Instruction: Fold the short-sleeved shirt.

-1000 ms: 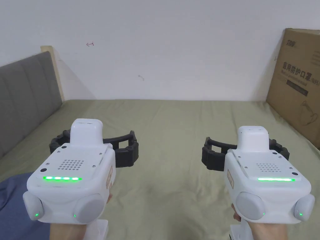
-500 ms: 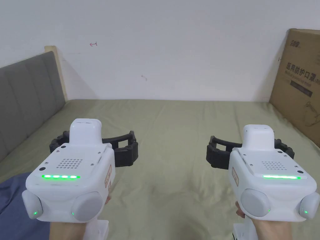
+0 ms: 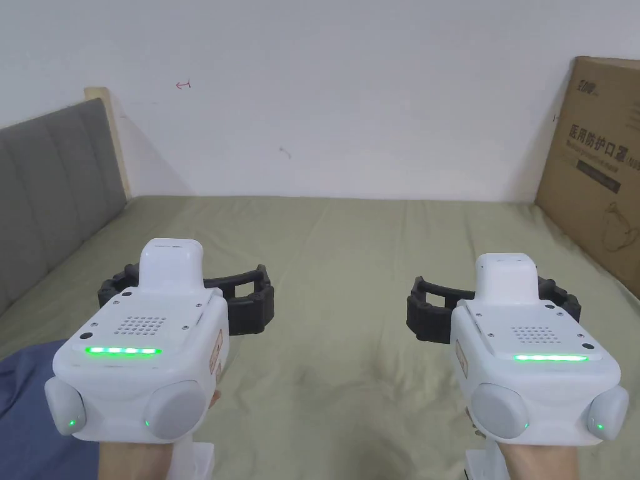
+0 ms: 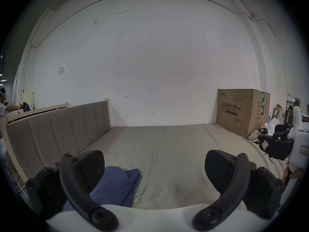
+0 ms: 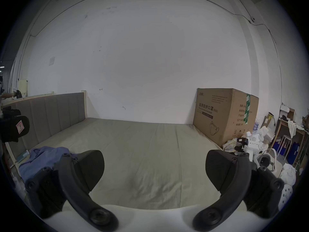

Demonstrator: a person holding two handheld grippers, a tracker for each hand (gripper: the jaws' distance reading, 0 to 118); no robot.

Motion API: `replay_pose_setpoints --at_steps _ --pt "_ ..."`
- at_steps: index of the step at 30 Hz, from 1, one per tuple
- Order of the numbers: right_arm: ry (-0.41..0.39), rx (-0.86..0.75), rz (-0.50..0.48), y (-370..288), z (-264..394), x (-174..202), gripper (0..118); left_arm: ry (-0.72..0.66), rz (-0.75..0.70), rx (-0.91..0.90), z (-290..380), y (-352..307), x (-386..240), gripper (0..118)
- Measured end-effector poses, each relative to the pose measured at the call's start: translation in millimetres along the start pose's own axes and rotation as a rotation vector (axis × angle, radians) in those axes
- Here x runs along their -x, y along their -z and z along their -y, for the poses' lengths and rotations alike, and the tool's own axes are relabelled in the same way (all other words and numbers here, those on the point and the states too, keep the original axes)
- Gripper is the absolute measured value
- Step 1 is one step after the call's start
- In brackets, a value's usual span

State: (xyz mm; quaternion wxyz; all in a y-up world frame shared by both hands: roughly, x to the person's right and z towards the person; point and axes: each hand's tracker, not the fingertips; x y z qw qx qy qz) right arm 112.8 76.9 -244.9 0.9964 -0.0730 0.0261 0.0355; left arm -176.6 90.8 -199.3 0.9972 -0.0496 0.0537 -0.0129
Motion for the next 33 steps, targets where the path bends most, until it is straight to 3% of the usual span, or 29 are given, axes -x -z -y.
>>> replay_pose_setpoints --at_steps 10,16,21,25,26,27,29,30,32,33 --pt "0.021 -0.005 -0.002 -3 -3 -2 118 -0.012 0.007 0.002 -1 0 0 118" --pt "-0.026 -0.006 0.014 -3 2 2 118 -0.02 0.005 0.003 -1 0 1 118" --pt "0.038 -0.004 -0.015 -4 -1 -3 118 -0.019 0.016 0.007 -1 0 -1 118" --pt "-0.001 -0.007 -0.009 -5 -1 -1 116 -0.006 0.021 0.01 0 1 -3 117" --pt "-0.014 -0.013 -0.008 -6 0 1 109 -0.003 0.024 0.016 0 1 -4 112" --pt "-0.023 -0.018 -0.008 -7 0 2 87 -0.004 0.025 0.02 -1 0 -4 94" --pt "-0.022 -0.044 0.008 -11 1 4 38 -0.034 0.05 0.039 -2 -4 -3 37" --pt "-0.02 -0.047 0.025 -11 1 5 38 -0.041 0.051 0.041 -2 -4 -3 37" --pt "0.015 -0.032 0.036 -10 2 2 22 -0.005 0.001 0.031 0 -3 -5 9" --pt "0.039 -0.036 0.021 -11 3 -1 11 0.016 -0.032 0.005 2 -5 -8 1"
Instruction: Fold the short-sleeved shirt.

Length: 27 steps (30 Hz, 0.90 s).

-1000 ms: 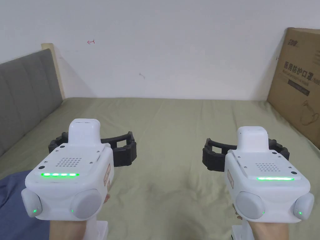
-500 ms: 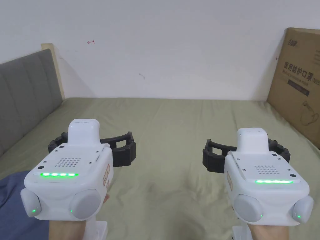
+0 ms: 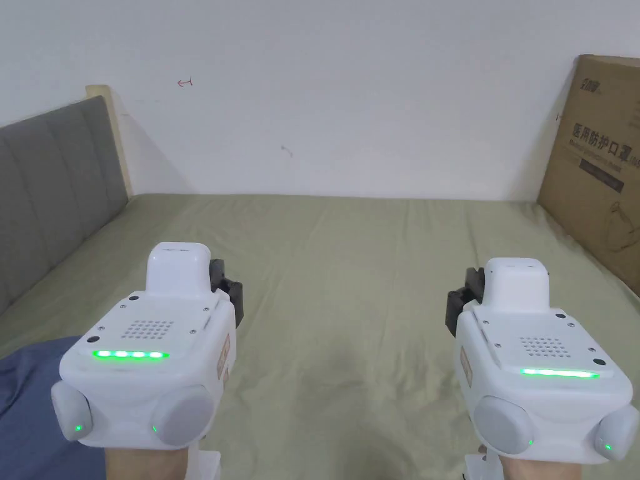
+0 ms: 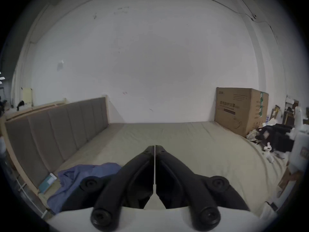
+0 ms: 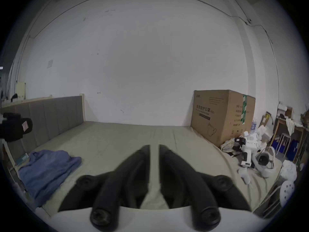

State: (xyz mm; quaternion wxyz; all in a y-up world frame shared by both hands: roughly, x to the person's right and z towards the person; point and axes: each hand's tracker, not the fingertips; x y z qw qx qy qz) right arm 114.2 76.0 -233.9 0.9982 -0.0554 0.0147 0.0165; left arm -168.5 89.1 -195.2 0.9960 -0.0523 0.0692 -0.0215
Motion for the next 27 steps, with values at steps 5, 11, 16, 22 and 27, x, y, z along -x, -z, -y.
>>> replay_pose_setpoints --at_steps 5,11,16,22,27 --pt "-0.033 0.004 -0.026 1 3 2 1 -0.003 0.044 0.008 -2 0 1 0" --pt "-0.03 0.008 -0.062 6 -5 16 1 -0.062 0.01 0.013 -8 -1 20 0" --pt "-0.024 0.022 -0.181 21 -11 59 1 -0.075 -0.107 0.007 -12 -22 65 0" --pt "-0.06 0.042 -0.372 31 -8 143 1 -0.122 -0.272 0.025 -10 -59 136 0" --pt "-0.047 0.063 -0.486 28 -4 196 1 -0.077 -0.398 0.073 0 -78 172 0"
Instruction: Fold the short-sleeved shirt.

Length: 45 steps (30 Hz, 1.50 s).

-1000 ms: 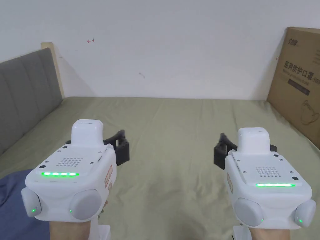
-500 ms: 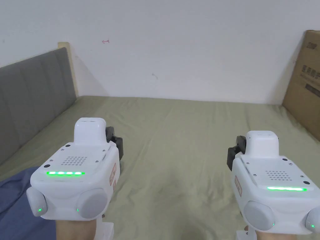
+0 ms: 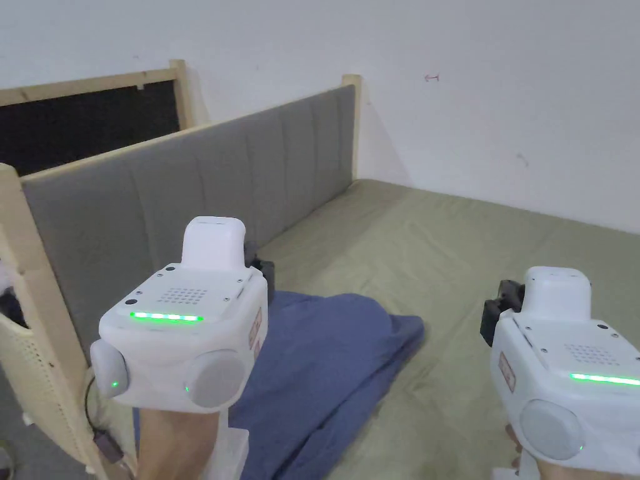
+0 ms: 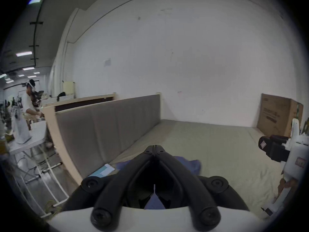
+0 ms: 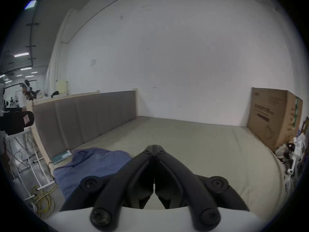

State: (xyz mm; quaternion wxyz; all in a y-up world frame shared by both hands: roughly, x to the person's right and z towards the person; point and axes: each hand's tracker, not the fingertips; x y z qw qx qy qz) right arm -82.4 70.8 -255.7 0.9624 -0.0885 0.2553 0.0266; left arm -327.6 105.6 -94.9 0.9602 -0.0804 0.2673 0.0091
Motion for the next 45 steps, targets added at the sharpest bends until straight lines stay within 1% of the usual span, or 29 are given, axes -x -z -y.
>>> replay_pose_setpoints --at_steps 2,4,6,8,10,11,12,13,15,16,19,21,22,24,25,26,27,28,29,31,32,34,35,36,37,38,41,44,45 --pt "-0.036 0.005 -0.021 5 4 15 1 -0.018 -0.026 0.025 5 4 12 0" --pt "-0.045 0.018 -0.038 9 7 23 1 -0.059 -0.026 0.067 9 12 19 0" --pt "-0.033 0.04 -0.053 15 11 26 1 -0.068 0.009 0.155 16 26 20 0" --pt "-0.017 0.065 -0.051 21 17 25 1 -0.023 0.042 0.235 27 46 15 0" --pt "-0.009 0.093 -0.047 28 22 22 1 -0.016 0.063 0.289 43 67 5 0" --pt "-0.004 0.103 -0.046 30 25 20 1 -0.014 0.09 0.335 51 80 1 3" --pt "-0.002 0.112 -0.044 33 28 19 1 -0.014 0.108 0.369 59 91 -3 19" --pt "-0.002 0.122 -0.041 37 31 18 1 -0.019 0.125 0.407 68 105 -9 45" --pt "-0.006 0.148 -0.038 44 37 16 1 0.012 0.166 0.506 88 130 -23 107" --pt "-0.005 0.159 -0.039 49 40 15 1 0.017 0.189 0.533 99 142 -30 116" --pt "0.001 0.2 -0.032 64 53 10 1 0.064 0.227 0.589 122 169 -55 113" --pt "0.013 0.232 -0.029 74 61 6 1 0.039 0.269 0.655 139 193 -65 113" --pt "0.02 0.241 -0.029 78 65 3 1 -0.013 0.311 0.688 151 202 -69 113" --pt "0.032 0.262 -0.034 85 72 -3 1 -0.039 0.323 0.803 170 223 -77 112" --pt "0.04 0.278 -0.035 88 76 -6 1 -0.032 0.304 0.869 181 232 -82 107" --pt "0.046 0.293 -0.033 92 80 -10 1 -0.023 0.3 0.931 194 235 -85 106" --pt "0.051 0.304 -0.033 93 82 -12 1 0.03 0.264 0.944 201 237 -89 107" --pt "0.057 0.312 -0.034 95 85 -16 1 0.085 0.273 0.864 200 232 -93 106" --pt "0.061 0.317 -0.032 97 87 -19 1 0.071 0.251 0.865 197 228 -97 102" --pt "0.067 0.325 -0.027 98 91 -24 1 0.051 0.236 0.865 193 225 -95 101" --pt "0.069 0.331 -0.025 98 92 -26 1 0.036 0.229 0.866 191 225 -92 97" --pt "0.074 0.335 -0.022 97 93 -29 1 0.019 0.215 0.863 182 226 -85 73" --pt "0.079 0.337 -0.02 96 94 -30 1 0.011 0.19 0.851 178 227 -82 52" --pt "0.085 0.338 -0.021 95 94 -30 1 0.001 0.146 0.843 175 228 -78 8" --pt "0.091 0.34 -0.021 94 94 -31 1 -0.009 0.096 0.856 176 230 -74 4" --pt "0.096 0.342 -0.023 91 93 -31 1 -0.091 0.179 0.9 182 234 -72 4" --pt "0.085 0.328 -0.02 82 90 -33 1 -0.094 0.167 0.896 175 229 -73 4" --pt "0.074 0.315 -0.013 71 84 -41 1 -0.113 0.195 0.899 157 227 -66 4" --pt "0.073 0.311 -0.008 68 81 -45 1 -0.148 0.202 0.895 150 224 -64 4"
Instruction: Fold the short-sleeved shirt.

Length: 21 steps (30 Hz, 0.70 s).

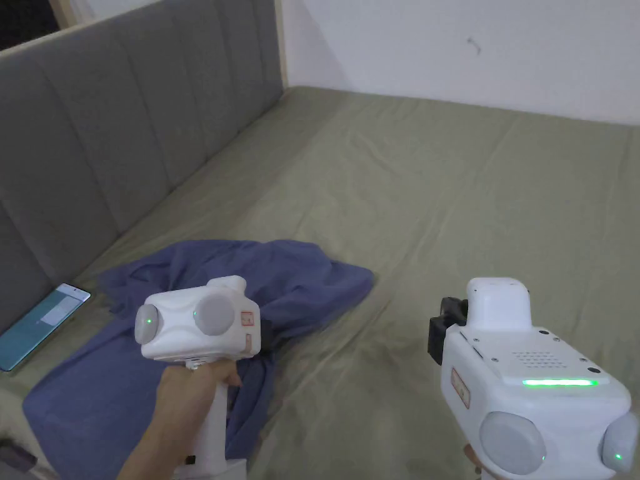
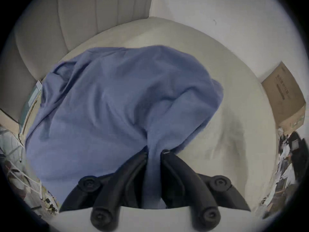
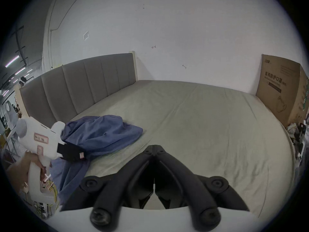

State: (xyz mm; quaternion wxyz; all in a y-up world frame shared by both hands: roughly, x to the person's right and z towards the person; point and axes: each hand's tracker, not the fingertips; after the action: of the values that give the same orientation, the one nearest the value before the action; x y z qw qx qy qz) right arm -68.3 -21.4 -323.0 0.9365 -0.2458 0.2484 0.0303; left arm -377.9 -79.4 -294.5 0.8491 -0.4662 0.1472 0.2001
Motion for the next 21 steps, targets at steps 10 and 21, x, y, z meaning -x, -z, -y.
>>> replay_pose_setpoints --at_steps 10,21 --pt "0.085 -0.11 0.136 -72 -17 -65 1 0.126 0.147 -0.254 -60 -114 -81 4" --pt "0.166 -0.237 0.445 -198 -17 -186 1 0.522 0.675 -0.31 -18 -199 -345 4"
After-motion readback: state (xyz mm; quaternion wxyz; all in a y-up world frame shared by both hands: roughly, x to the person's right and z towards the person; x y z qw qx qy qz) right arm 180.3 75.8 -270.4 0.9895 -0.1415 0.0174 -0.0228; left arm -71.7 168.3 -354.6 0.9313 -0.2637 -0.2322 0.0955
